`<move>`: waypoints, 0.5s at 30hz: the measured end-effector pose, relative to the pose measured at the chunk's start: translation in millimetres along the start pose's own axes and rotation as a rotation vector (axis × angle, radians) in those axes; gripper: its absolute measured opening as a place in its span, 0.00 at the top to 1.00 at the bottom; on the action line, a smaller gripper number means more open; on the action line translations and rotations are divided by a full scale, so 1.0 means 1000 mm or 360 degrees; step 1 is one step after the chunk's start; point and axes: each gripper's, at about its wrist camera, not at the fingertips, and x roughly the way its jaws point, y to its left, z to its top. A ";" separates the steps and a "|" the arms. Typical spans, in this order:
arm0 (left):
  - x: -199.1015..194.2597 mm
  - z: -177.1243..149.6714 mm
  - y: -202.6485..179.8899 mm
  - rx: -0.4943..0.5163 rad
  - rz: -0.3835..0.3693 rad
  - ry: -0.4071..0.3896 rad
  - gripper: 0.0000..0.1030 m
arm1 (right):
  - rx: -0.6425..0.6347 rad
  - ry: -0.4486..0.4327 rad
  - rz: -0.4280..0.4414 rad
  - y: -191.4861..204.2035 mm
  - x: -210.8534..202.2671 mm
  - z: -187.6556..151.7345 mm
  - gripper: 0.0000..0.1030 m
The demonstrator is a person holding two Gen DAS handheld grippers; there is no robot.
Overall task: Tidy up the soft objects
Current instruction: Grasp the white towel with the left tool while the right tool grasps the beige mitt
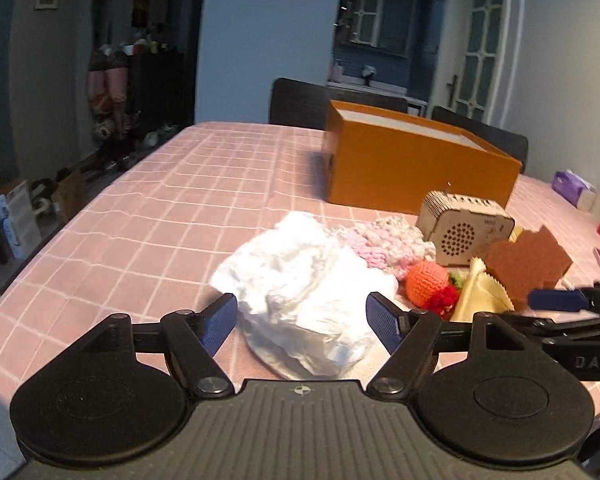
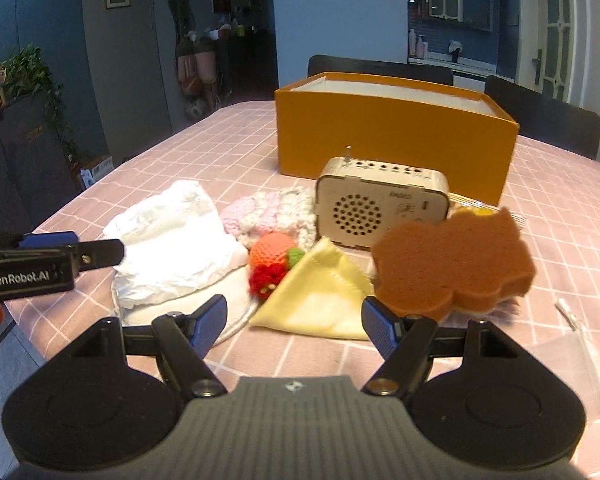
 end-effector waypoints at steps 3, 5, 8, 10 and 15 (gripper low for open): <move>0.003 -0.008 -0.008 0.0179 0.0050 -0.0047 0.16 | -0.0036 0.0004 0.0012 0.007 0.006 0.002 0.29; 0.007 -0.007 -0.014 0.0336 0.0012 -0.0037 0.16 | -0.0072 0.0025 0.0017 0.012 0.010 0.006 0.29; 0.011 -0.007 -0.022 0.0518 -0.0090 -0.0001 0.14 | -0.0076 0.0044 -0.0008 0.013 0.016 0.007 0.30; 0.015 -0.008 -0.026 0.0625 -0.0129 0.0038 0.14 | -0.0056 0.0057 -0.0006 0.010 0.019 0.008 0.30; 0.044 -0.018 -0.037 0.0818 -0.0138 0.0168 0.16 | -0.0024 0.0089 -0.0004 0.007 0.023 0.003 0.30</move>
